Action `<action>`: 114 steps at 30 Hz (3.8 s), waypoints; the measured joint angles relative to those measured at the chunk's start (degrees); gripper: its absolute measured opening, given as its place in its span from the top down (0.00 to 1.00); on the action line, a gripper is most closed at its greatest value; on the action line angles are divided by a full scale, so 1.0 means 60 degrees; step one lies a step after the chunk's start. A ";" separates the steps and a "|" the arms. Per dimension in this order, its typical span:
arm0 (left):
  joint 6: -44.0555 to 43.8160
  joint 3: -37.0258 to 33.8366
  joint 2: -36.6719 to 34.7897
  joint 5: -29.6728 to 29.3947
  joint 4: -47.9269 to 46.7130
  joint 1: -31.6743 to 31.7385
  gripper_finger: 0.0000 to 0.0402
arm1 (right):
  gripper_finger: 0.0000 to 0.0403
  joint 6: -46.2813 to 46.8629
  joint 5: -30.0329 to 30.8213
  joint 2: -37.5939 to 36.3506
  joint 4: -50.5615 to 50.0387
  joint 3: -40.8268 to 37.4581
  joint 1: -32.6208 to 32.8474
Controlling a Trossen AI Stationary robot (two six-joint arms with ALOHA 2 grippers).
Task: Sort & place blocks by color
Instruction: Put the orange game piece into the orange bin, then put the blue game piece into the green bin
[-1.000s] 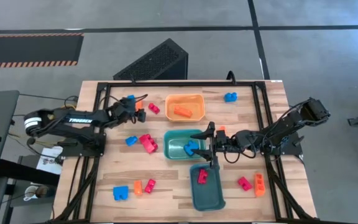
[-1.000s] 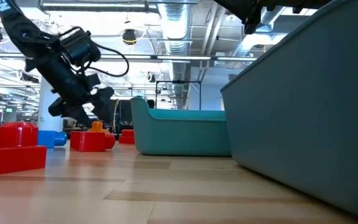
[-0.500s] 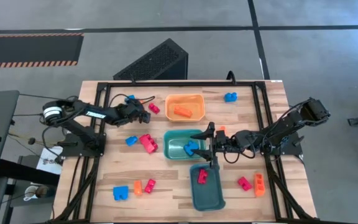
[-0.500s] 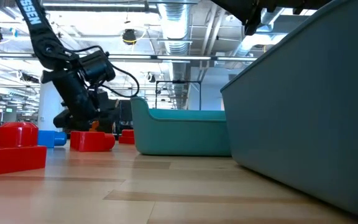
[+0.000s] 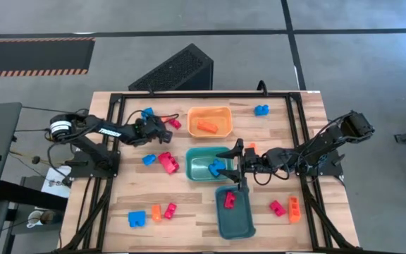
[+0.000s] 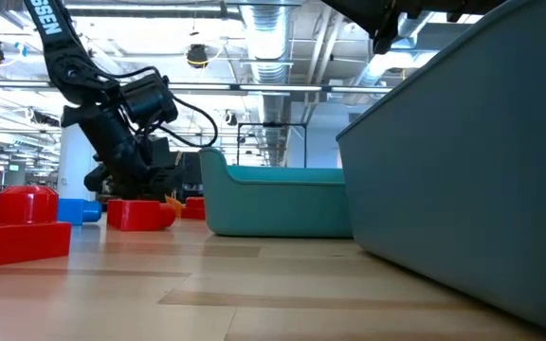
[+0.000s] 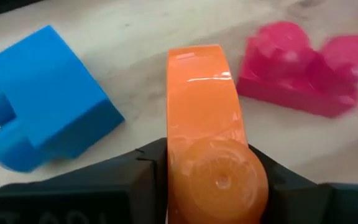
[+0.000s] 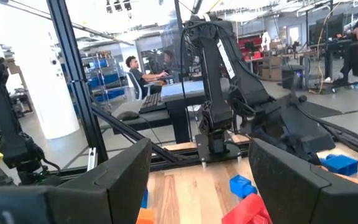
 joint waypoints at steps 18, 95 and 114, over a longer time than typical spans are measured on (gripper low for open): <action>0.1173 -0.0046 -0.4207 -0.1854 -0.0309 -0.3496 0.75 | 0.28 0.0158 0.0038 0.0000 -0.0312 -0.0004 0.0000; 0.3541 0.3843 0.1092 0.3555 0.2847 -0.1126 0.40 | 0.28 -0.0605 0.0243 -0.0412 0.0119 -0.0004 0.0627; 0.4316 -0.0963 -0.4829 0.0824 0.7012 -0.5126 0.55 | 0.28 -0.0338 0.0269 -0.0379 -0.0206 -0.0004 0.0529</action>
